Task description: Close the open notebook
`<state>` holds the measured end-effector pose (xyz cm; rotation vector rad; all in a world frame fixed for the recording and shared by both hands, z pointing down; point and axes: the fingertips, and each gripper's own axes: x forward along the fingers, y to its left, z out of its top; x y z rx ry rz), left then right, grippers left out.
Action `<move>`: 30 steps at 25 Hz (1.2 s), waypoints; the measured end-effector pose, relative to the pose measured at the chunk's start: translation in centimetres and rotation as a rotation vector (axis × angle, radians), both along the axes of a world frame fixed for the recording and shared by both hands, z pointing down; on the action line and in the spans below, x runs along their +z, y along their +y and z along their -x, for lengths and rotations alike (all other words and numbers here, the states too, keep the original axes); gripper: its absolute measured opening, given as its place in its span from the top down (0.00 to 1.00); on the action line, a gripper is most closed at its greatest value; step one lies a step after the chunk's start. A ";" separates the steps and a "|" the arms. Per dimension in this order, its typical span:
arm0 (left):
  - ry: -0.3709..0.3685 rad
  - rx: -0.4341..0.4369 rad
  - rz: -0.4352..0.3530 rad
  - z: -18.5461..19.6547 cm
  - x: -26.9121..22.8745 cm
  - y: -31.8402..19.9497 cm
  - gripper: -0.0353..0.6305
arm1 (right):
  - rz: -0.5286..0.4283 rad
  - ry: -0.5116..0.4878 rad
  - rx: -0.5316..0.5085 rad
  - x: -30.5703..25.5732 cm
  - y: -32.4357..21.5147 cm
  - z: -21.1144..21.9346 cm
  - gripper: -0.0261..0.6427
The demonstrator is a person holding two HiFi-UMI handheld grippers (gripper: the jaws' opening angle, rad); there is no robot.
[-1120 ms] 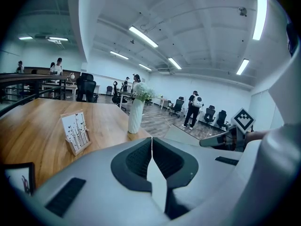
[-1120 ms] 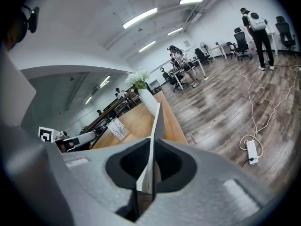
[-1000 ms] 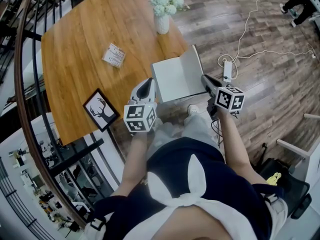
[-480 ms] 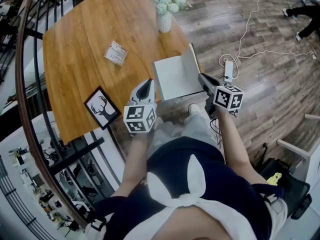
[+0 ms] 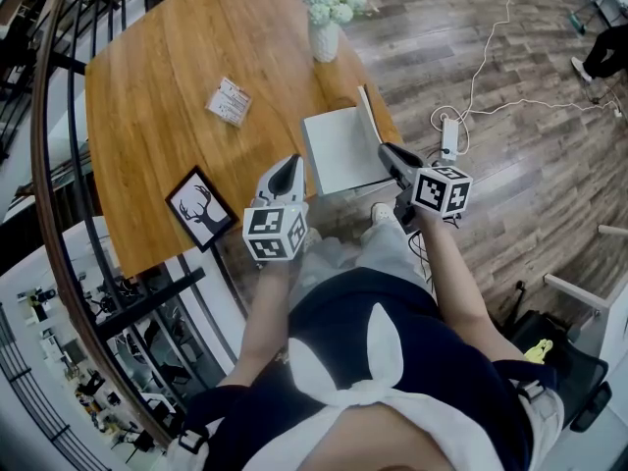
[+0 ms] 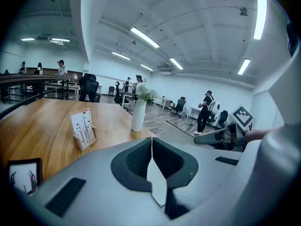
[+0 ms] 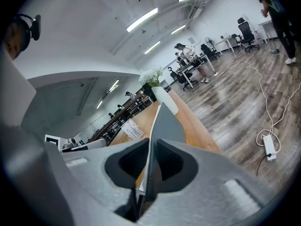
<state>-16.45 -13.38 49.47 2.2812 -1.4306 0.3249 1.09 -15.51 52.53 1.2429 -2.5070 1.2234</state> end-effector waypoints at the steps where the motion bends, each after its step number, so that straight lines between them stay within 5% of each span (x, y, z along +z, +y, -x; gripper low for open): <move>1: 0.000 -0.001 -0.001 0.0 0.0 0.0 0.91 | 0.001 -0.011 0.000 0.0 0.0 0.2 0.89; 30: 0.005 -0.032 0.006 2.1 0.4 0.7 0.91 | 0.048 -0.047 -0.113 1.5 0.8 6.9 0.88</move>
